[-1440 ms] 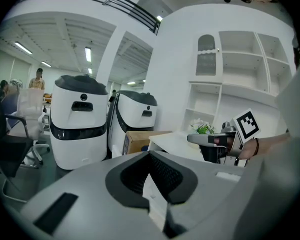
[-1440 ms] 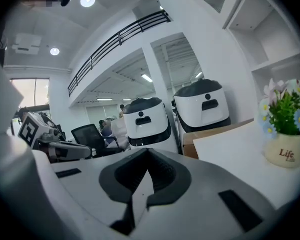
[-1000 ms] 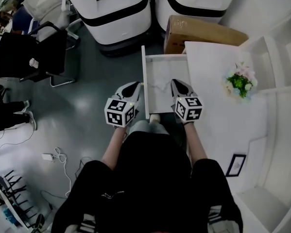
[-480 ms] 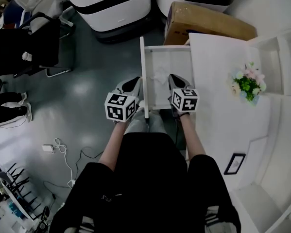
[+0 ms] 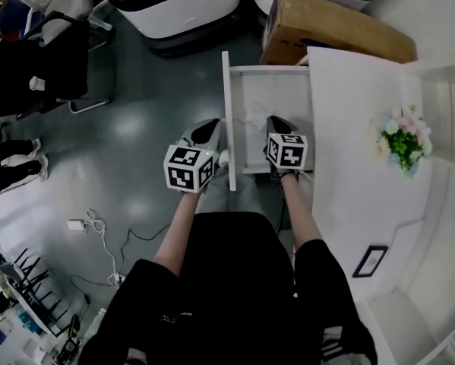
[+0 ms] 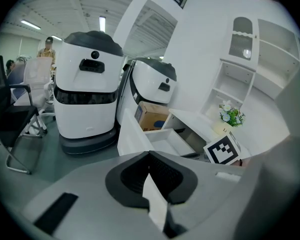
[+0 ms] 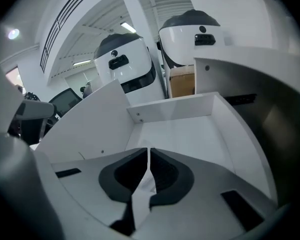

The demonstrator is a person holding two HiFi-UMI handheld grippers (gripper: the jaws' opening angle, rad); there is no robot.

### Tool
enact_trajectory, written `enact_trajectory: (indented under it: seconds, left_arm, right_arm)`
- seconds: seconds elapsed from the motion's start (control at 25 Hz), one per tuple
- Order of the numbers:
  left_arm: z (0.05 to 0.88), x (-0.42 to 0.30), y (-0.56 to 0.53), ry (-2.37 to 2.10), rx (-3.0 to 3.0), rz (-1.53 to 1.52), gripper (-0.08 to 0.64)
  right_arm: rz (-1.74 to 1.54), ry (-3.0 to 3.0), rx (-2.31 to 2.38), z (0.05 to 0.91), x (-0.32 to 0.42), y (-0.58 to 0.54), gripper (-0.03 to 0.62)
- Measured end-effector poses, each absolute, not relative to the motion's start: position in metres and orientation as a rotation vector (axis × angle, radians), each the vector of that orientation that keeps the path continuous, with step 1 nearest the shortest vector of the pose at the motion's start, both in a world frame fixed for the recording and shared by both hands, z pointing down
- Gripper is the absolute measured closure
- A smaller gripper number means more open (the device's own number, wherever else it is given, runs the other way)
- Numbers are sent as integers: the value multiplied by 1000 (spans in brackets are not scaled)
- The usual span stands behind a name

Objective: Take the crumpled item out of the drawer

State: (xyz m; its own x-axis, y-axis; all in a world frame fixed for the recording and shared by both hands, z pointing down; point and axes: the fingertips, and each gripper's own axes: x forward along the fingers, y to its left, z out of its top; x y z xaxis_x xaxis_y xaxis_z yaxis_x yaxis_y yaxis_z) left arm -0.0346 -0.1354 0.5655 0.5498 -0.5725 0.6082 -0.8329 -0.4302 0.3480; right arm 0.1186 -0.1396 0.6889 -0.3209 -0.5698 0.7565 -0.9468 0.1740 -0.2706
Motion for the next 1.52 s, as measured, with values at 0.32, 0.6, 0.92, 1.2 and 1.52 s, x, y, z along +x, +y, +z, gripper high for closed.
enact_trajectory:
  seconds: [0.32,0.6,0.92,1.2,1.52]
  left_arm:
    - [576,-36,-140,-1126,2133,526,563]
    - [580,-40,-140,-1124,2114,517,561]
    - [578,-45,-146,-1134,2107,499,561]
    - [575,-42,-148,-1137,2115,500,563]
    - [572,-38,-145,-1132,2131,515,563]
  right_arm:
    - [1184,-1838,1510,715,124,-150,469]
    - [1242,-1778,1519,742,124,-154,410]
    - [1283,-1752,1503,756,119,-159,419]
    - [1321,-1778,1462,757,111,-160,481]
    - [1284,-1850,1418,737,103,-160,528]
